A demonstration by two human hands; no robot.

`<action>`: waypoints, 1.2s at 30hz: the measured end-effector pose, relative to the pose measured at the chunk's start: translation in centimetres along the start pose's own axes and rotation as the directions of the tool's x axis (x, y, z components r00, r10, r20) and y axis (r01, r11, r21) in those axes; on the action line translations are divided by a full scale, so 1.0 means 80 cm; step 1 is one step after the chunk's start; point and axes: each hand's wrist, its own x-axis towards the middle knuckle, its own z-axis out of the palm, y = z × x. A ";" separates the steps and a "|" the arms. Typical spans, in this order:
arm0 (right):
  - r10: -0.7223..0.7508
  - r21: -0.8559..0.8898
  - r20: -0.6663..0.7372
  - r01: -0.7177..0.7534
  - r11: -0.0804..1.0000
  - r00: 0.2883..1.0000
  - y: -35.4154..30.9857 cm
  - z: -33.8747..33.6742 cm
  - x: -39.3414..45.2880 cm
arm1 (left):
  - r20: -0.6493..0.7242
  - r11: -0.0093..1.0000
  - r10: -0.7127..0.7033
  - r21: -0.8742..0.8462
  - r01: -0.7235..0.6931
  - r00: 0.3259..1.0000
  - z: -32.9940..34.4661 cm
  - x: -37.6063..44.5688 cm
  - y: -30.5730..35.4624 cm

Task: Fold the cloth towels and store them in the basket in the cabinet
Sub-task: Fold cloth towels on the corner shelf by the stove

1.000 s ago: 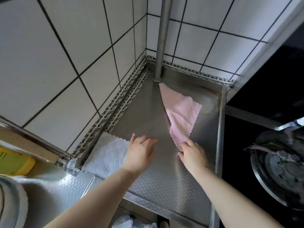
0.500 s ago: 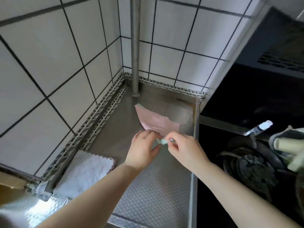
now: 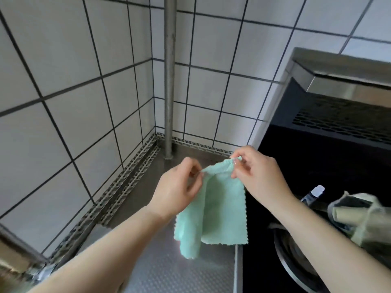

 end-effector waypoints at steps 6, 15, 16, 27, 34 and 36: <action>-0.023 0.046 -0.098 0.028 0.999 0.995 -0.027 -0.042 0.017 | 0.331 0.981 0.095 -0.194 -0.031 0.939 -0.049 0.034 0.038; 0.020 0.068 -0.134 -0.011 0.998 0.991 -0.013 -0.056 0.016 | 0.558 0.972 -0.149 0.232 0.018 0.817 -0.081 0.039 -0.018; 0.029 0.078 -0.146 -0.018 0.997 0.989 -0.006 -0.059 0.020 | 0.538 0.962 -0.177 0.272 0.029 0.824 -0.084 0.040 -0.021; 0.168 0.202 -0.194 -0.129 0.971 0.966 0.052 -0.042 0.080 | -0.064 0.961 -0.168 0.211 0.178 0.984 -0.114 0.087 -0.047; 0.180 0.202 -0.112 -0.155 0.967 0.977 0.084 -0.013 -0.012 | 0.095 0.978 -0.096 0.195 0.076 0.991 -0.113 0.018 -0.057; 0.192 0.161 -0.050 -0.182 0.970 0.980 0.107 0.008 -0.058 | 0.203 0.980 -0.126 0.177 0.090 0.971 -0.102 -0.024 -0.070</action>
